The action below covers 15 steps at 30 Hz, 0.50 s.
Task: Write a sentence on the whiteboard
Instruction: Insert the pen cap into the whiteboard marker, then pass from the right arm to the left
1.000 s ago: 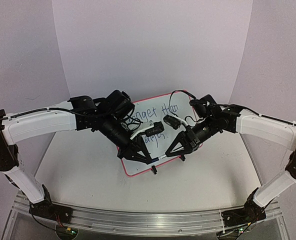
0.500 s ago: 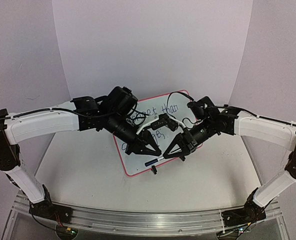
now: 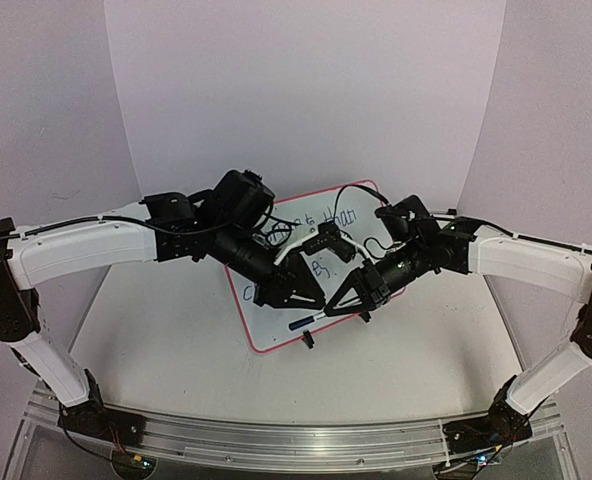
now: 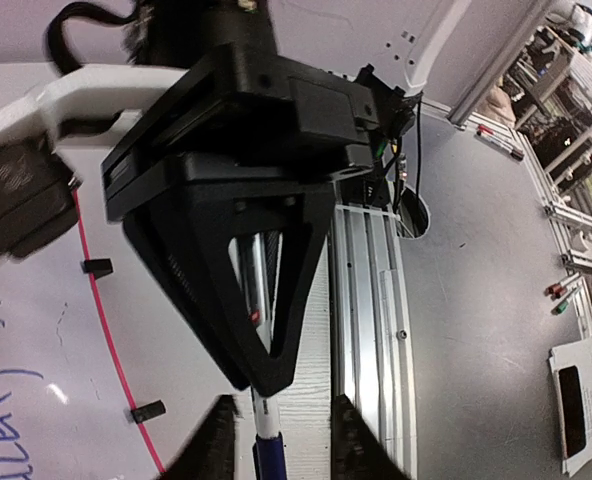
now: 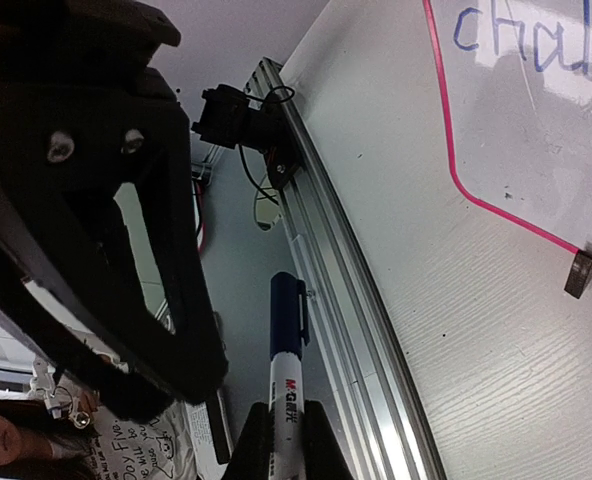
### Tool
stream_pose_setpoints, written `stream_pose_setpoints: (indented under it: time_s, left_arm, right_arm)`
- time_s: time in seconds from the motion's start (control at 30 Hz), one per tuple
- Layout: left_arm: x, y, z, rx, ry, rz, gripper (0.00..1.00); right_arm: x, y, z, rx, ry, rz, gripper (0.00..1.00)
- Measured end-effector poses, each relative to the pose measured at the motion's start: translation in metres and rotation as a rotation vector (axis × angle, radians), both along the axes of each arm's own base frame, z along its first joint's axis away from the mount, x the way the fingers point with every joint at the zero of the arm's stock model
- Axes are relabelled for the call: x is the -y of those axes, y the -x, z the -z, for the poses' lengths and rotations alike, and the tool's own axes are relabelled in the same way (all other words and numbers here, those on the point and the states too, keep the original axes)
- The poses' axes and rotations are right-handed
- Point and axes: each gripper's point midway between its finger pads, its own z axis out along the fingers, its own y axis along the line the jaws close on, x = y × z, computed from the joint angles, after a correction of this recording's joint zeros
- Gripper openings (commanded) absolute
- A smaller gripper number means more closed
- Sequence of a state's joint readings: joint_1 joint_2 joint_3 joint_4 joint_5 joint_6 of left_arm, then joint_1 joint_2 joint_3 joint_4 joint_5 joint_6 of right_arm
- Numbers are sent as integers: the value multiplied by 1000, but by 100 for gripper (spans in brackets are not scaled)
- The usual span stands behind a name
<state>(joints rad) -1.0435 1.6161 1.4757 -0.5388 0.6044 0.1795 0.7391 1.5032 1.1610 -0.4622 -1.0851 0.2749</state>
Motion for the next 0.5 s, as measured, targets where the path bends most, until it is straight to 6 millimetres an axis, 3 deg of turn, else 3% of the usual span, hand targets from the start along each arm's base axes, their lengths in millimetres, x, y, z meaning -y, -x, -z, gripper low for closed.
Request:
stream_pose_setpoints:
  time_s: [0.07,0.2,0.23,0.37,0.5]
  left_arm:
    - [-7,-5,2,1,-6,-30,50]
    - [-36,-24,5,-36,-5,-148,63]
    - [-50,-36,3,-64,20,-215,64]
    - [-70,-54,-7,-145,113,-336,67]
    - [-63,-48,-18,-246,204,-327,70]
  right_arm:
    - [3,-4,2,18,13,27,0]
    - [16,-18,-3,63,4,112,0]
    - [22,-24,-10,85,-12,148,0]
    - [26,-34,-27,136,-69,207,0]
    - [24,-37,-43,162,-122,230,0]
